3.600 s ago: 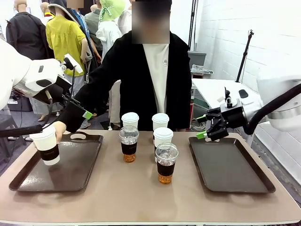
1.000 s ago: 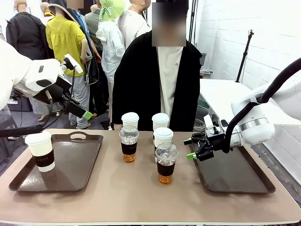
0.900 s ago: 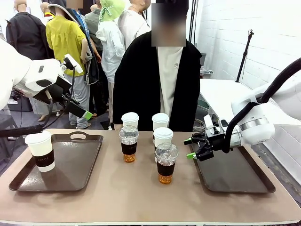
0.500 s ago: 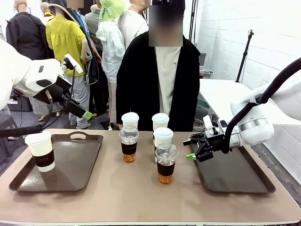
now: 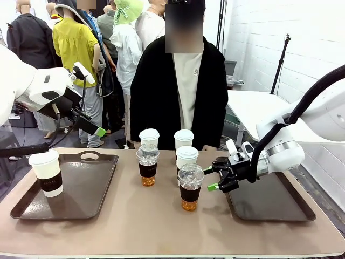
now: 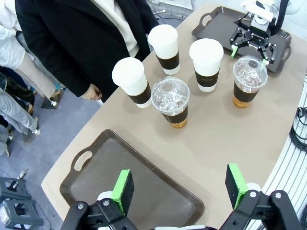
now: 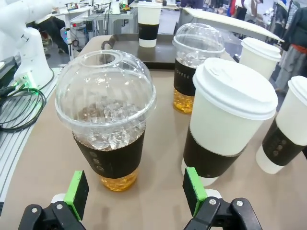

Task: Distribute the coffee onto the tray.
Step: Pick up one iced Americano and place it on the right Handle tray.

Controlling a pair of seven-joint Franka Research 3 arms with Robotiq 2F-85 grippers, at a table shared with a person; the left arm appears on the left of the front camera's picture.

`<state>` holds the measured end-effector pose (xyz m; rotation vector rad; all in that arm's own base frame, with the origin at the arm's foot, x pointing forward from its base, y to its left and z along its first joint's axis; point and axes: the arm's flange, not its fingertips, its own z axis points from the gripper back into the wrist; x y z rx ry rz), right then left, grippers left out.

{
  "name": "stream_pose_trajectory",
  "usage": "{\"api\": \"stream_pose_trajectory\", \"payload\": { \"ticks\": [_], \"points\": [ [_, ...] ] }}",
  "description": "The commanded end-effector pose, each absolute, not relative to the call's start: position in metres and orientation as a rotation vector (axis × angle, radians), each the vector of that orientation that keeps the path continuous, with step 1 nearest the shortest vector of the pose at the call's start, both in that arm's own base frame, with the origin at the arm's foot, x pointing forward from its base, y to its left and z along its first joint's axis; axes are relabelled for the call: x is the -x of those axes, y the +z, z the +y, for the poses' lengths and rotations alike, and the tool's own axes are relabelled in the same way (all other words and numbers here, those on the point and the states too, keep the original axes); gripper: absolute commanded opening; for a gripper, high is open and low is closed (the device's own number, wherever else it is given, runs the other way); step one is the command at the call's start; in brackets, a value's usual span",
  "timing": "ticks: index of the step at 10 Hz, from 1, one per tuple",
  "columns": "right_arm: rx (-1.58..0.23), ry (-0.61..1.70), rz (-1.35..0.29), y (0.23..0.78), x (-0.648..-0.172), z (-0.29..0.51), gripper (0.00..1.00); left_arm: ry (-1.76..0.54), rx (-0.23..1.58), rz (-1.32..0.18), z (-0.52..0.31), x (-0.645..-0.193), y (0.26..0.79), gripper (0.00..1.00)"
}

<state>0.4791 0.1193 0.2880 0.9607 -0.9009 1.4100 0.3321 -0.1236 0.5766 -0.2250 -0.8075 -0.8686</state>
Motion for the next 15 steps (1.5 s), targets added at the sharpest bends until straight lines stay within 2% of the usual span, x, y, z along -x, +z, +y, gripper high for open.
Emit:
{"api": "stream_pose_trajectory", "payload": {
  "ticks": [1,12,15],
  "points": [
    [-0.987,1.437,-0.938,0.28,-0.485,0.125,1.0,-0.868,0.227,-0.807,-0.124,-0.333,0.576,1.0],
    [-1.085,1.48,-0.967,0.254,-0.496,0.158,1.0,-0.868,0.227,-0.807,-0.124,-0.333,0.576,1.0],
    [-1.143,1.502,-0.93,0.252,-0.498,0.168,1.0,-0.868,0.227,-0.807,-0.124,-0.333,0.576,1.0]
  ]
}}
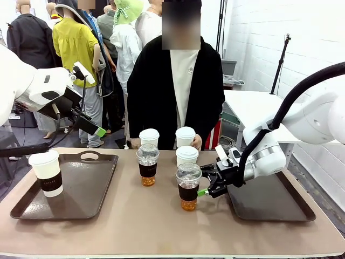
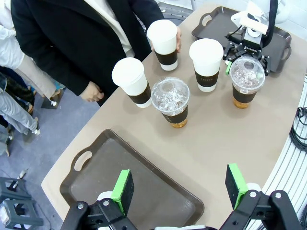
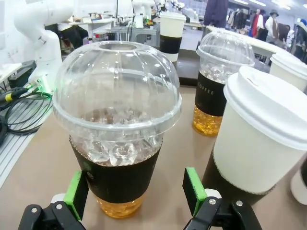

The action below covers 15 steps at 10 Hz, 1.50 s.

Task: Distribute the coffee onto the tray.
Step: Pick up one iced Americano and place it on the right Handle tray.

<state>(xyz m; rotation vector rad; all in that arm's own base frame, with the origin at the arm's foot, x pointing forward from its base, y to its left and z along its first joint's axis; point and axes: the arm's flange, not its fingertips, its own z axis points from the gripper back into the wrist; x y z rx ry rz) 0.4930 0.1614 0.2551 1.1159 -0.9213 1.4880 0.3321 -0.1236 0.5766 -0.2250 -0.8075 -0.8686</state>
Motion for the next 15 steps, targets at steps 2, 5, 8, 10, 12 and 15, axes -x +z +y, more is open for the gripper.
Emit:
{"api": "stream_pose_trajectory", "payload": {
  "ticks": [2,5,8,10,12,15],
  "points": [
    [-1.165,1.498,-0.885,0.25,-0.497,0.17,1.0,-0.868,0.227,-0.807,-0.124,-0.333,0.576,1.0],
    [-1.209,1.506,-0.858,0.247,-0.494,0.174,1.0,-0.868,0.227,-0.807,-0.124,-0.333,0.576,1.0],
    [-1.253,1.54,-0.821,0.244,-0.495,0.188,1.0,-0.868,0.227,-0.807,-0.124,-0.333,0.576,1.0],
    [-1.262,1.536,-0.82,0.244,-0.495,0.193,1.0,-0.868,0.227,-0.807,-0.124,-0.333,0.576,1.0],
    [-1.277,1.512,-0.803,0.242,-0.496,0.197,1.0,-0.868,0.227,-0.807,-0.124,-0.333,0.576,1.0],
    [-1.276,1.514,-0.757,0.244,-0.495,0.202,0.83,-0.868,0.227,-0.807,-0.124,-0.333,0.576,1.0]
  ]
}}
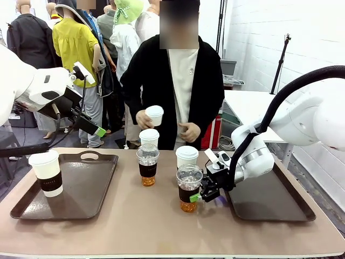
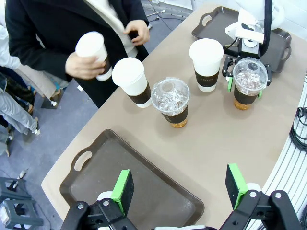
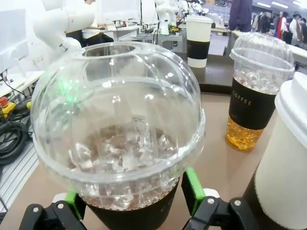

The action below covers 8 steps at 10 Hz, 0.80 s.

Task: Distribute the coffee onto the tray.
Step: Pick up one iced Americano and place it on the right Handle tray.

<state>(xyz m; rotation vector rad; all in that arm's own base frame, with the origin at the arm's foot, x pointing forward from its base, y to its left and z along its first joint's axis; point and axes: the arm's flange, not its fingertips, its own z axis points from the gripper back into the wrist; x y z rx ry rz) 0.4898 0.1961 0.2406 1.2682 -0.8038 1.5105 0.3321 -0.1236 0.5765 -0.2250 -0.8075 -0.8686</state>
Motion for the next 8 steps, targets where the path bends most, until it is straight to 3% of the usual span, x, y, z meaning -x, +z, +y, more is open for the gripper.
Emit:
{"api": "stream_pose_trajectory", "payload": {
  "ticks": [1,8],
  "points": [
    [-1.324,1.524,-0.803,0.243,-0.495,0.199,0.66,-0.868,0.227,-0.807,-0.124,-0.333,0.576,1.0],
    [-1.295,1.499,-0.852,0.274,-0.471,0.168,0.66,-0.868,0.227,-0.807,-0.124,-0.333,0.576,1.0]
  ]
}}
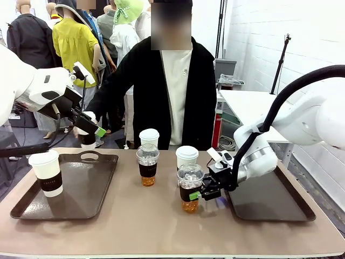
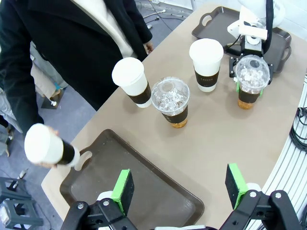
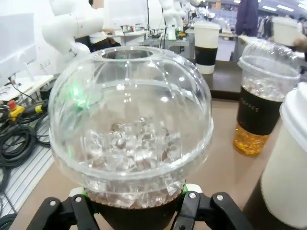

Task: Distribute the coffee onto the tray.
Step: Pick up one iced Americano and place it on the right Handle tray.

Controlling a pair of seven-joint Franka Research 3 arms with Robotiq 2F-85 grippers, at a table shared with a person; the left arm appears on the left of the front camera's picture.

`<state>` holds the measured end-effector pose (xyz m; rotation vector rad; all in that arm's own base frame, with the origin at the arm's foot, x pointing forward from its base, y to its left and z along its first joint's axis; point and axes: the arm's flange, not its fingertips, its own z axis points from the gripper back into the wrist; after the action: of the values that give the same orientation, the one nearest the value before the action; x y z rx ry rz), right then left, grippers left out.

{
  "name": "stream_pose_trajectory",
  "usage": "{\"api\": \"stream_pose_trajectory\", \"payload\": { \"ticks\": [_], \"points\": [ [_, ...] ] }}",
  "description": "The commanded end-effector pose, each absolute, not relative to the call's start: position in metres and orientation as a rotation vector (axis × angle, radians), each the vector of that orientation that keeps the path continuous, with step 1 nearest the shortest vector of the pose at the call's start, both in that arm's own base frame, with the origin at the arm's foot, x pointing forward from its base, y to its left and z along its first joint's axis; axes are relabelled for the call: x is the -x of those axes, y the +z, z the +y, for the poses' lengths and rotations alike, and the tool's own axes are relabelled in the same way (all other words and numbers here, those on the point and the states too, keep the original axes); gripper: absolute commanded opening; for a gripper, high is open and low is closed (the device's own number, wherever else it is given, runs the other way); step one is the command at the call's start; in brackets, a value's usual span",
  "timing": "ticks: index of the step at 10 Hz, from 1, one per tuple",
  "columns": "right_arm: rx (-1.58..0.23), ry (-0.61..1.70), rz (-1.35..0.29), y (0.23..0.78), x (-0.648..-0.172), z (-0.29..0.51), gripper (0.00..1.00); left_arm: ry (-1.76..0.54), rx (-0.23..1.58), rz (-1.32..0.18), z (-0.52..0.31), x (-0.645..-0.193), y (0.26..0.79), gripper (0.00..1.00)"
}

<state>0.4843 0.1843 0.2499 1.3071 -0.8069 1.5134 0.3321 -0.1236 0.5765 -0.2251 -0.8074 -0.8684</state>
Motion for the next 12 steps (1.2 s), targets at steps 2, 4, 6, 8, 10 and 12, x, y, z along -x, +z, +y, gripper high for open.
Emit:
{"api": "stream_pose_trajectory", "payload": {
  "ticks": [2,4,6,8,10,12],
  "points": [
    [-1.242,1.443,-0.891,0.306,-0.458,0.129,0.66,-0.868,0.227,-0.807,-0.124,-0.333,0.576,1.0],
    [-1.195,1.368,-0.962,0.33,-0.453,0.082,0.66,-0.868,0.227,-0.807,-0.124,-0.333,0.576,1.0],
    [-1.153,1.298,-1.041,0.34,-0.451,0.043,0.66,-0.868,0.227,-0.807,-0.124,-0.333,0.576,1.0],
    [-1.131,1.252,-1.072,0.345,-0.452,0.02,0.66,-0.868,0.227,-0.807,-0.124,-0.333,0.576,1.0],
    [-1.081,1.246,-1.053,0.351,-0.444,0.018,0.66,-0.868,0.227,-0.807,-0.124,-0.333,0.576,1.0],
    [-1.094,1.278,-1.046,0.338,-0.455,0.008,0.66,-0.868,0.227,-0.807,-0.124,-0.333,0.576,1.0]
  ]
}}
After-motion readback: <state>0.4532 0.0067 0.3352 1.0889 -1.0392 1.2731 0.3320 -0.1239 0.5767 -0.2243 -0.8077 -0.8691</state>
